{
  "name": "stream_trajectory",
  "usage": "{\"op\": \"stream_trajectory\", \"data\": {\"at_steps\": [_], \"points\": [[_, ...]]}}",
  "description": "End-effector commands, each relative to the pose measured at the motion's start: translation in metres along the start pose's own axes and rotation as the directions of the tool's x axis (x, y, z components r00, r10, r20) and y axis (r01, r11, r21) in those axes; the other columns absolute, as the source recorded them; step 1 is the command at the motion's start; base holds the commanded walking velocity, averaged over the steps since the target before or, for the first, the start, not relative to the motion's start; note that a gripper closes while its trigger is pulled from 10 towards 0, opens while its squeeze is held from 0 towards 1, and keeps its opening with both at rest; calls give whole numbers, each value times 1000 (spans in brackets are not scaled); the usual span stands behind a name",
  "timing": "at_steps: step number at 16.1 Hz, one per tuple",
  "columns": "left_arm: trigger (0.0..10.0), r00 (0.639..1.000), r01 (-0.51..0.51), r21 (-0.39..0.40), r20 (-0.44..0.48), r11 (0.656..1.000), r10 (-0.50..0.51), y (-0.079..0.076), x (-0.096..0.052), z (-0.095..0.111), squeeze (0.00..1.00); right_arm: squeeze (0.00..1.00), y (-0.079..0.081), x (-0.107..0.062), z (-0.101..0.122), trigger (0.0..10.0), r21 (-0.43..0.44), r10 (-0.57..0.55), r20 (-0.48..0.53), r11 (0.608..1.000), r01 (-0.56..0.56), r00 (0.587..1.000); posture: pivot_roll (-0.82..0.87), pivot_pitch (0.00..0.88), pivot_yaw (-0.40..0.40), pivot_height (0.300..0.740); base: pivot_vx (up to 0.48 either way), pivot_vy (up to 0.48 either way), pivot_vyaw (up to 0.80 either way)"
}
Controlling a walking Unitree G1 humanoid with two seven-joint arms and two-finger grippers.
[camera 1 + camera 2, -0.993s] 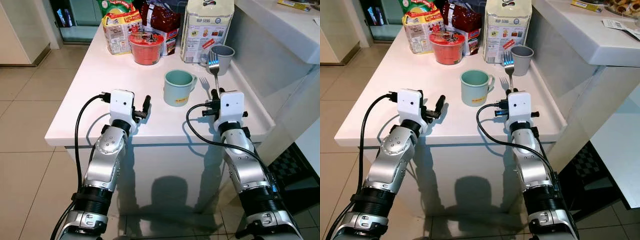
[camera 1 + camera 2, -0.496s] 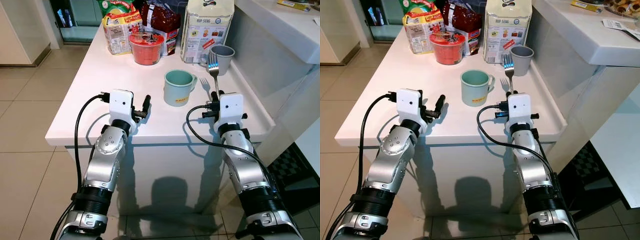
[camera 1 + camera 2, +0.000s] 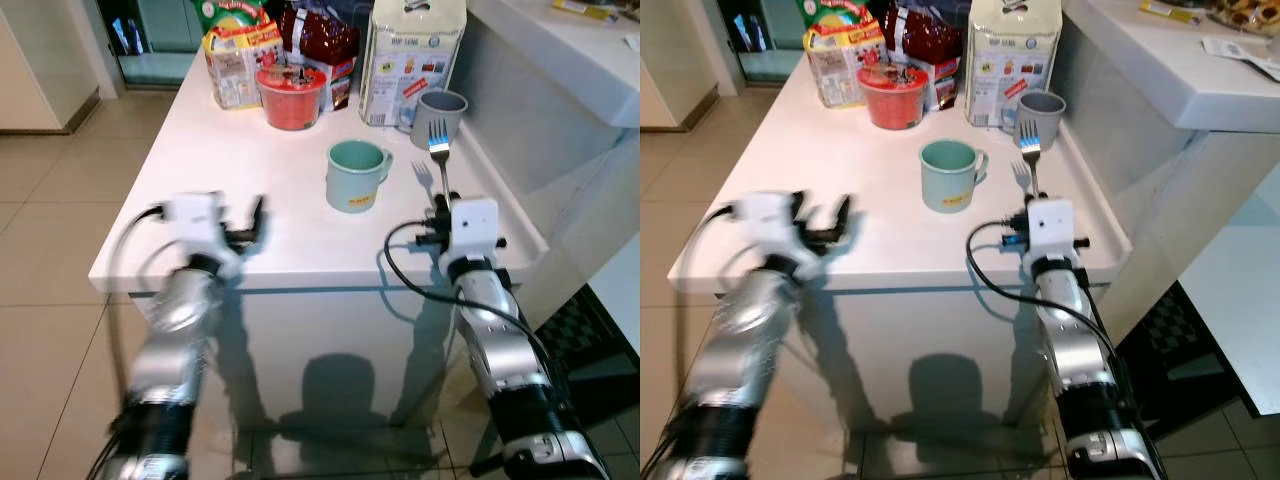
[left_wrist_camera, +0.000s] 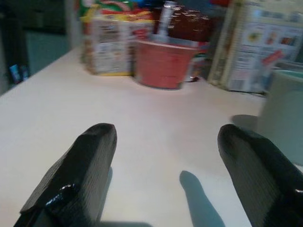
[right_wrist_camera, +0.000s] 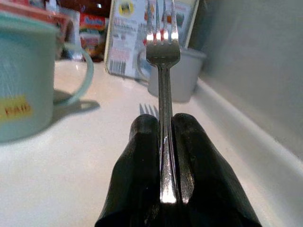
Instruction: Setting the table
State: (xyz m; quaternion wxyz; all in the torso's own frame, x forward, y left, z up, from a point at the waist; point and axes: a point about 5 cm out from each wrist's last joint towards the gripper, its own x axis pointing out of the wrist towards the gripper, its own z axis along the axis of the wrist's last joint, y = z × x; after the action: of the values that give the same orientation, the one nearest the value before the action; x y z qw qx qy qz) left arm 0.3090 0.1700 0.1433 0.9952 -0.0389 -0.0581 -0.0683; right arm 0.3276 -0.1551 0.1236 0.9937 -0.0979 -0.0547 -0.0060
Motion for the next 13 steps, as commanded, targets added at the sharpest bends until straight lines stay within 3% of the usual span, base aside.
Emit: {"op": "stream_trajectory", "data": {"at_steps": [1, 5, 13], "points": [[10000, 1000, 11, -20, 14, 1000, -11, -1, -3, 4, 0, 0, -6, -1, -2, 0, 5, -11, 2, 1000, 11, 1000, 57, 0, -17, 740, 0, 0, 0], [10000, 1000, 21, -13, -19, 1000, -21, -9, -12, -5, 0, 0, 0, 0, -4, 0, 10, 0, -3, 1000, 0, 1000, 59, 0, -18, 740, 0, 0, 0], [10000, 997, 61, 30, -48, 998, -59, -18, -9, -7, 0, 0, 1, -6, -7, 0, 15, -6, -3, 1000, 6, 1000, 39, 0, -9, 740, 0, 0, 0]]}}
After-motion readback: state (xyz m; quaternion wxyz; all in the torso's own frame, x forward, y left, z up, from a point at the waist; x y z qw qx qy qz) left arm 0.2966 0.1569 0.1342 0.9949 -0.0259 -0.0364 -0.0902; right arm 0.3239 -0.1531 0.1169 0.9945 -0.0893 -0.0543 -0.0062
